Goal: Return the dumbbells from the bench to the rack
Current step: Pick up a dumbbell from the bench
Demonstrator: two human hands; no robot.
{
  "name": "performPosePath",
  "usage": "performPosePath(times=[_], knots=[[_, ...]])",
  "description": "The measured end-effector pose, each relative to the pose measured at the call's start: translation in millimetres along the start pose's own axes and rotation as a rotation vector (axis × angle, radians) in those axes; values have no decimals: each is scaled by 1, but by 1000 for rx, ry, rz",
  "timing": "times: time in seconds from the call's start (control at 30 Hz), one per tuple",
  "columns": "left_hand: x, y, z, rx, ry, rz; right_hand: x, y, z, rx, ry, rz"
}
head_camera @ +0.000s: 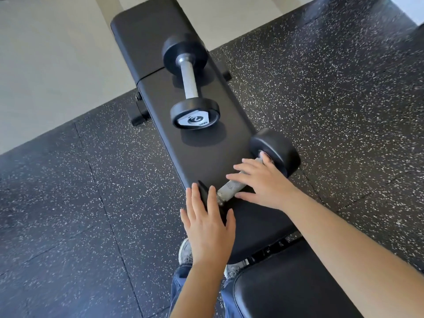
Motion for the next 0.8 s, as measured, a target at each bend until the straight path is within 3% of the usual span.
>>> performPosePath(times=[0.3,0.53,0.8], knots=[[10,5,-3,-72,149,-59,3,-5,-14,-108,81,-14],[24,-13,4,-2,153,-126,11,-11,-10,-71,149,-7],[46,-44,23,146,176,-275,22,-1,-21,-98,73,-208]])
Point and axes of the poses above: each hand's wrist, its own y-axis away from the middle knuckle, its own z-axis out of the back of the hand, x = y × z, the point moved 3 cm from there along -y, towards the middle knuckle, and after that the axes turned 5 degrees about -z, right-handed, at the moved point
